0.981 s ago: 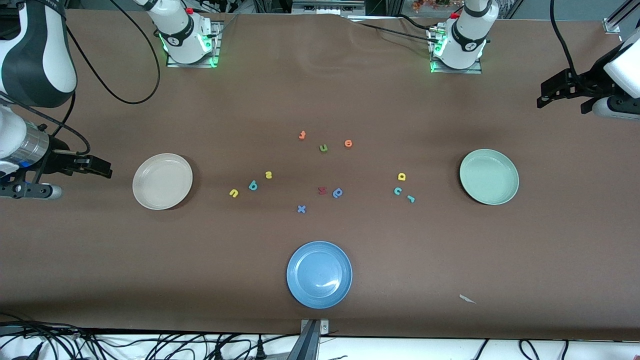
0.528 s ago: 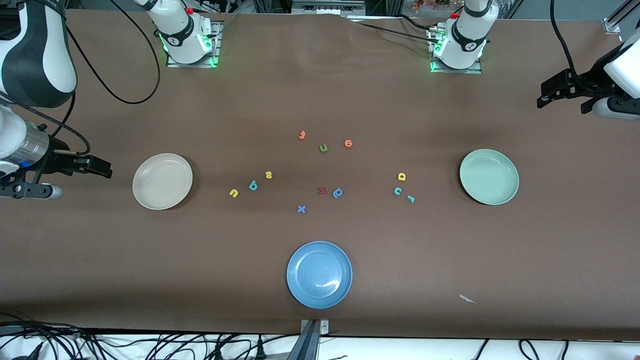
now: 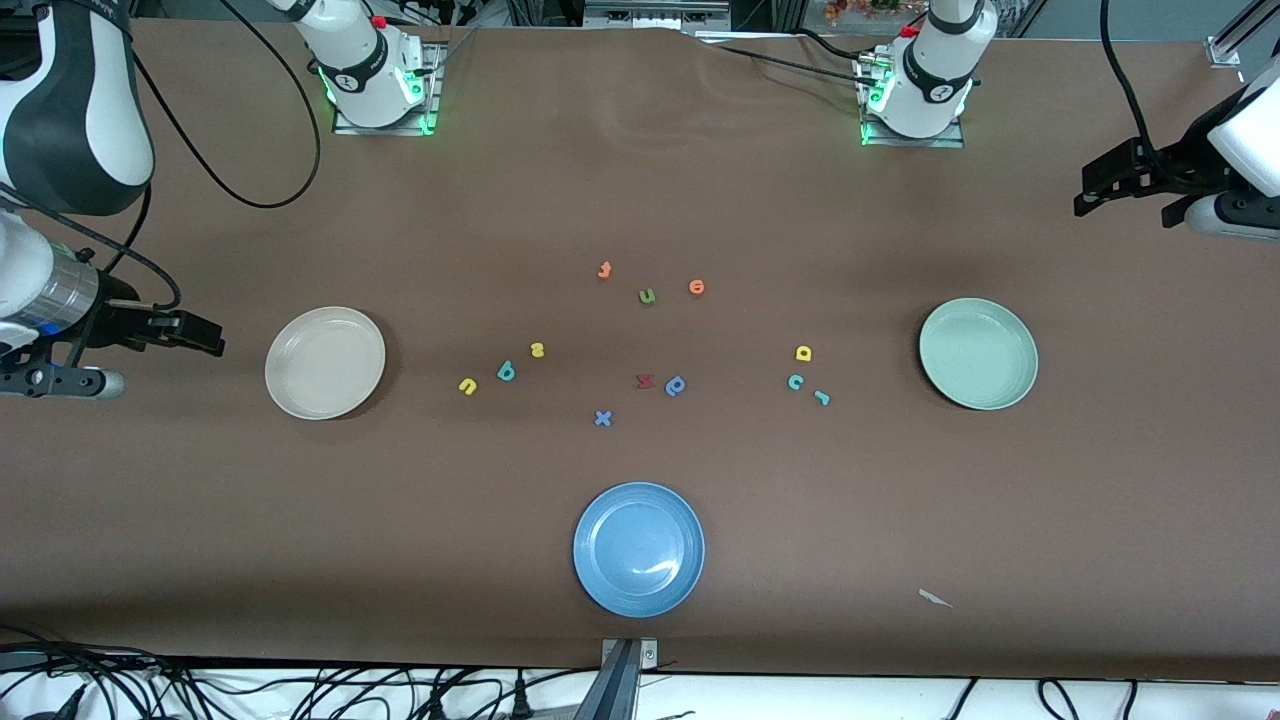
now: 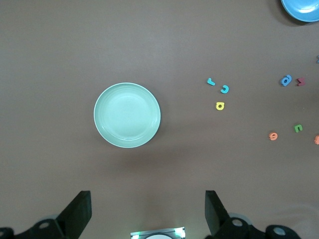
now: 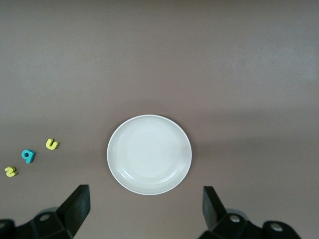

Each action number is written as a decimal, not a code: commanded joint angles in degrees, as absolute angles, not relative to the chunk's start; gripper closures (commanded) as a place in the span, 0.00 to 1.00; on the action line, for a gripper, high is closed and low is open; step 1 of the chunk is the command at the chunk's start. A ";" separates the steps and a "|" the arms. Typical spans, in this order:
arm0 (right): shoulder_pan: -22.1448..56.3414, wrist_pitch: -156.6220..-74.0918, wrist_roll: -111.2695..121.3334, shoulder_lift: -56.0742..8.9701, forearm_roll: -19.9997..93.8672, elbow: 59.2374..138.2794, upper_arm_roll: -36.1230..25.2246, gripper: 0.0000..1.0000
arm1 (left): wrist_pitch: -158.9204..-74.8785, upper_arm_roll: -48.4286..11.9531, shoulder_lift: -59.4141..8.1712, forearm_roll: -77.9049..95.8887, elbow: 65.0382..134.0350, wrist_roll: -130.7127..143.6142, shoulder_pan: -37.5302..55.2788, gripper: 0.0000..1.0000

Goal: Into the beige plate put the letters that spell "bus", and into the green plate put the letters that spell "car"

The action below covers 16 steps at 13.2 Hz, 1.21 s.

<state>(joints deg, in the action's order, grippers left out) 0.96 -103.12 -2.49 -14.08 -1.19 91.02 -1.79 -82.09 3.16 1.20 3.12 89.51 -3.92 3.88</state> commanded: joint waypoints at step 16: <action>3.68 -103.88 -6.40 -15.46 3.52 89.74 -1.58 0.00 | -80.68 3.78 0.35 4.48 87.45 -3.78 4.22 0.00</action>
<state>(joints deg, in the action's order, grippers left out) 1.99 -103.26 -4.27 -14.38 2.55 91.01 -1.60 -82.09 3.16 1.20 3.12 89.51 -3.92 3.88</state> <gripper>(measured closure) 0.000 0.000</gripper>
